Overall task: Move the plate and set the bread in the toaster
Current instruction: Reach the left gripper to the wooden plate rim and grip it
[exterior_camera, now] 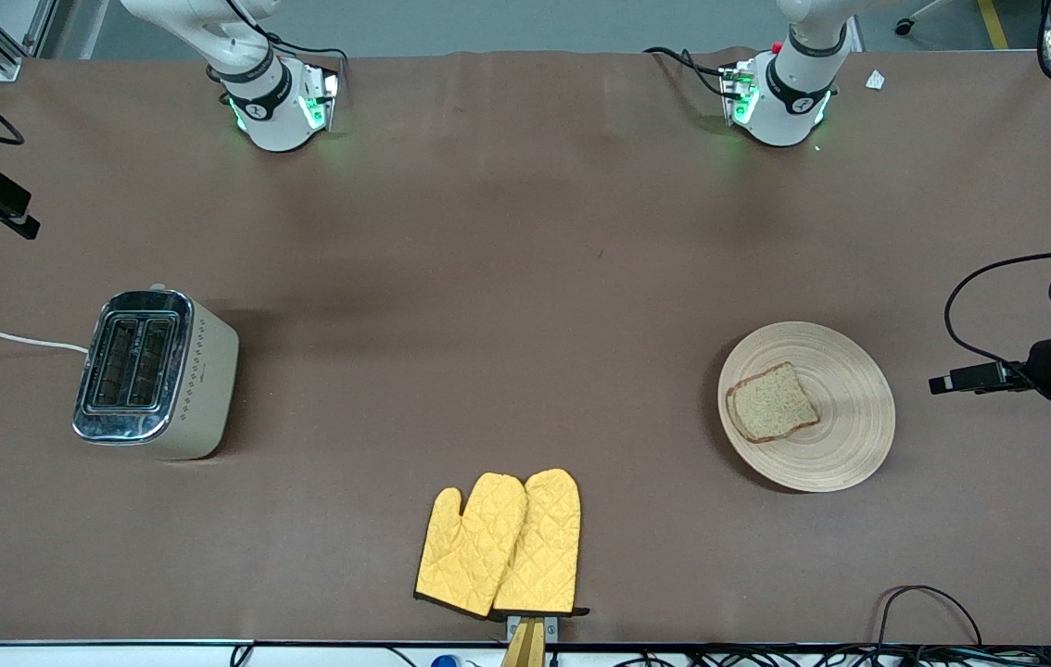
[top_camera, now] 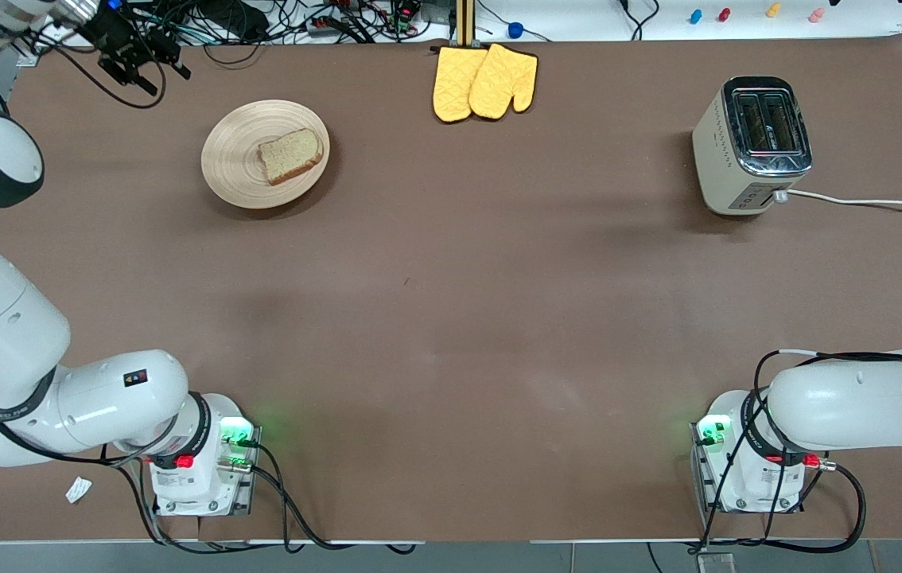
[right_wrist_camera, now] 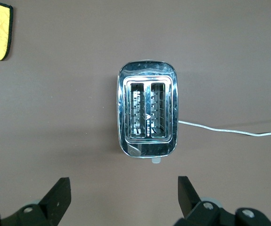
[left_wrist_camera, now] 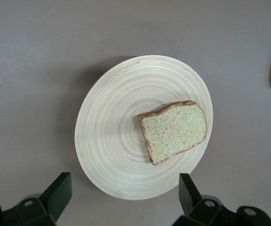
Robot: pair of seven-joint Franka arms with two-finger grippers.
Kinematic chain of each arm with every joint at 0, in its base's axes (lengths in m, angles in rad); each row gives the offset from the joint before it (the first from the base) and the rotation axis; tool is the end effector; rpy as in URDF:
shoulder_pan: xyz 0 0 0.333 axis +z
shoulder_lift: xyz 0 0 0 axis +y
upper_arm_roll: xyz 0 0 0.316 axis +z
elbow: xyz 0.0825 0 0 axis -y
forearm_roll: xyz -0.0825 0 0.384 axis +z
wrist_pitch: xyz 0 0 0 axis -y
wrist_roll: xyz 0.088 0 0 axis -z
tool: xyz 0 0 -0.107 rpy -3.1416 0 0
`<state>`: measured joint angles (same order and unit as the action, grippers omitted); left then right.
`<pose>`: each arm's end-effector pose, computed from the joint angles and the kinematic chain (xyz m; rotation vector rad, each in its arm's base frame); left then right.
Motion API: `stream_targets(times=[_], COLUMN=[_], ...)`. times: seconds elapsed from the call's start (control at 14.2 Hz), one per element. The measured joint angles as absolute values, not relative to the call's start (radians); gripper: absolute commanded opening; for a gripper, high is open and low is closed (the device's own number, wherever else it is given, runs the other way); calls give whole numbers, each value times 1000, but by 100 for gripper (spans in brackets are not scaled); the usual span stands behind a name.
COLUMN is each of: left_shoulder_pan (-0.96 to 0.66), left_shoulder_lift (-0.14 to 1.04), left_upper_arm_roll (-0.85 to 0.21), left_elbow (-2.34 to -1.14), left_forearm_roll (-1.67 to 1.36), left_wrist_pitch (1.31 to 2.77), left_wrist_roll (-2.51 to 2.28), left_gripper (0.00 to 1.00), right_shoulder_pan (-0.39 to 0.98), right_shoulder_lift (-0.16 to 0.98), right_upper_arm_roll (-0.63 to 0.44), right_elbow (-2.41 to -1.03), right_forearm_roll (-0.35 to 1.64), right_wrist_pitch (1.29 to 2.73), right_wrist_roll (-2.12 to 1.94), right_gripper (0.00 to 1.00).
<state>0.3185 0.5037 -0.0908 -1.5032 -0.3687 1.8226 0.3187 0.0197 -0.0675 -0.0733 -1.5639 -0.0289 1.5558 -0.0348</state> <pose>0.6642 0.1331 0.3686 2.7130 0.0577 -0.0945 0.5310 -0.0332 0.6630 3.1136 -0.0312 0.0905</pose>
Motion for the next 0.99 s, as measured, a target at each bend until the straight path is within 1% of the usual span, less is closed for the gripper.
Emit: stream_targets(times=[0.07, 0.21, 0.35, 0.56, 0.77, 0.85, 0.92, 0.99], left_shoulder_pan=[339, 383, 421, 434, 433, 432, 431, 431], left_shoulder_lift=[535, 605, 687, 781, 814, 816, 817, 817], left_upper_arm_roll=[-90, -89, -89, -90, -97, -98, -98, -99], left_elbow=[-1502, -1501, -1501, -1496, -1489, -1489, -1488, -1488], left_forearm_roll=[-393, -470, -535, -573, -605, -622, -634, -639], left_wrist_pitch=[1824, 1829, 1844, 1907, 1926, 1926, 1926, 1926], left_wrist_roll=[374, 515, 636, 753, 771, 772, 772, 773], left_gripper=[86, 86, 82, 69, 58, 54, 46, 33], right_shoulder_pan=[20, 20, 20, 20, 20, 20, 20, 20], right_shoulder_lift=[-67, -67, -67, -67, -67, -67, -67, -67], right_upper_arm_roll=[-73, -73, -73, -73, -73, -73, -73, -73], right_elbow=[-1564, -1564, -1564, -1564, -1564, -1564, -1564, -1564], right_forearm_roll=[-29, -29, -29, -29, -29, -29, -29, -29], right_wrist_pitch=[1556, 1556, 1556, 1556, 1556, 1556, 1556, 1556], right_wrist_roll=[-35, -35, -35, -35, -35, -35, -35, -35], right_gripper=[100, 100, 100, 100, 100, 100, 100, 100])
